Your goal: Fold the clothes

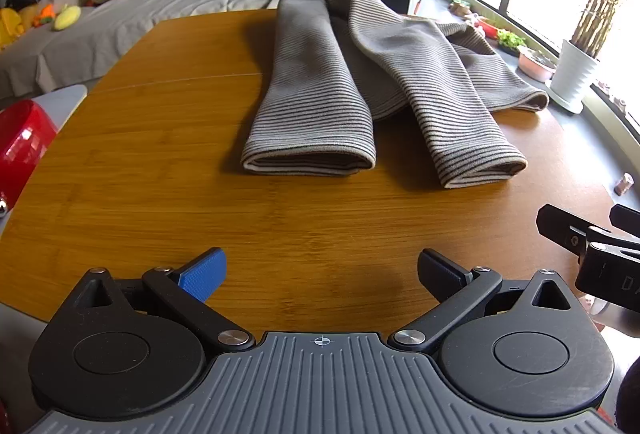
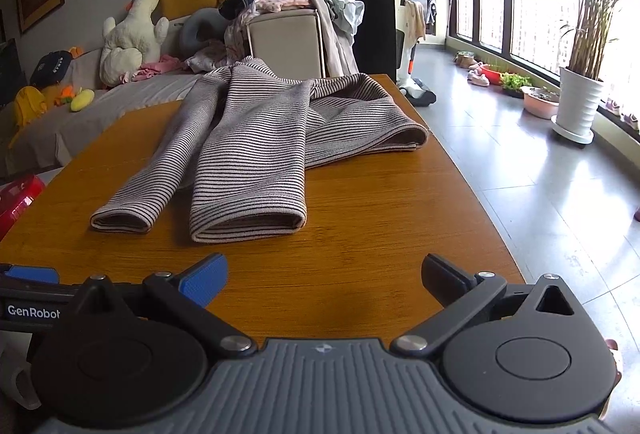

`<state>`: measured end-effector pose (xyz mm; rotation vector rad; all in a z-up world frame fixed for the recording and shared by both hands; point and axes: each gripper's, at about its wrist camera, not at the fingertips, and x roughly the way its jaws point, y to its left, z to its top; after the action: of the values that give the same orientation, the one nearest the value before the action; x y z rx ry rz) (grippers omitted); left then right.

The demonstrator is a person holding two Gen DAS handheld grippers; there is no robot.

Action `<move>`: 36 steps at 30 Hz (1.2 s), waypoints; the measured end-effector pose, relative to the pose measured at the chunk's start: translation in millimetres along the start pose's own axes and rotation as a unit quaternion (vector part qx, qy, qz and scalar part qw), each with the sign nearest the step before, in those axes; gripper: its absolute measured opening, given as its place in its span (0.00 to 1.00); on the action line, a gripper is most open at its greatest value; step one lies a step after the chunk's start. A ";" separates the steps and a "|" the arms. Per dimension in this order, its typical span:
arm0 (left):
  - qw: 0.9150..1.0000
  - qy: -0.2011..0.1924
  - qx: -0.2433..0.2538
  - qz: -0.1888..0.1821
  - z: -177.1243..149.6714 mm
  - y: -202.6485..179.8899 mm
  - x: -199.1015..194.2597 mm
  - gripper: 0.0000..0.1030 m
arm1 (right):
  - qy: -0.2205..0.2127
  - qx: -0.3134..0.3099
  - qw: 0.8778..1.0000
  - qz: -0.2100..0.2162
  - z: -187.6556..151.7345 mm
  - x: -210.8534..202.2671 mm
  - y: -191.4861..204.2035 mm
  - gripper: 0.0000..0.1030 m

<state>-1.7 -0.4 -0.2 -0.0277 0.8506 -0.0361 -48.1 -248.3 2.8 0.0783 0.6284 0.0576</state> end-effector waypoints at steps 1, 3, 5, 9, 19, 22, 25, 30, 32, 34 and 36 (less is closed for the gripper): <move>1.000 0.000 0.000 0.000 0.0 0.0 -0.1 1.00 | 0.000 0.000 1.000 0.000 -0.2 -0.4 0.1 1.00; 1.000 -0.002 0.000 0.000 -0.1 0.0 -0.4 1.00 | 0.000 -0.001 1.000 -0.001 -0.5 -0.8 0.2 1.00; 1.000 -0.003 0.000 0.001 0.1 0.1 -1.1 1.00 | 0.000 0.000 1.000 -0.001 -0.6 -1.1 0.2 1.00; 1.000 -0.009 -0.002 0.001 1.1 0.7 -3.0 1.00 | 0.001 -0.001 1.000 -0.001 -1.1 -0.9 0.3 1.00; 1.000 -0.011 -0.004 0.003 2.8 1.8 -1.1 1.00 | 0.007 -0.001 1.000 -0.002 -2.2 1.6 -0.4 1.00; 1.000 -0.011 -0.008 0.003 5.6 4.7 2.1 1.00 | 0.009 -0.003 1.000 -0.003 -2.0 3.2 -0.8 1.00; 1.000 -0.019 -0.008 -0.015 13.6 8.7 4.9 1.00 | 0.010 -0.010 1.000 -0.006 1.1 7.2 -1.6 1.00; 0.991 -0.069 -0.007 -0.115 44.2 16.6 6.7 1.00 | -0.018 -0.003 0.999 0.033 26.1 14.7 -11.4 1.00; 0.988 -0.082 -0.004 -0.129 62.1 16.7 12.5 1.00 | -0.028 0.022 0.998 0.053 45.6 25.8 -20.0 1.00; 0.986 -0.090 0.004 -0.142 81.6 14.1 23.3 1.00 | -0.031 0.047 0.996 0.068 64.8 42.1 -27.6 1.00; 0.984 -0.087 0.008 -0.156 97.5 12.8 37.5 1.00 | -0.028 0.067 0.994 0.081 85.7 63.6 -32.8 1.00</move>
<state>96.6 11.8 35.4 -0.1475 0.6653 -0.3311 54.7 -280.8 31.7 0.2605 0.5678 0.1691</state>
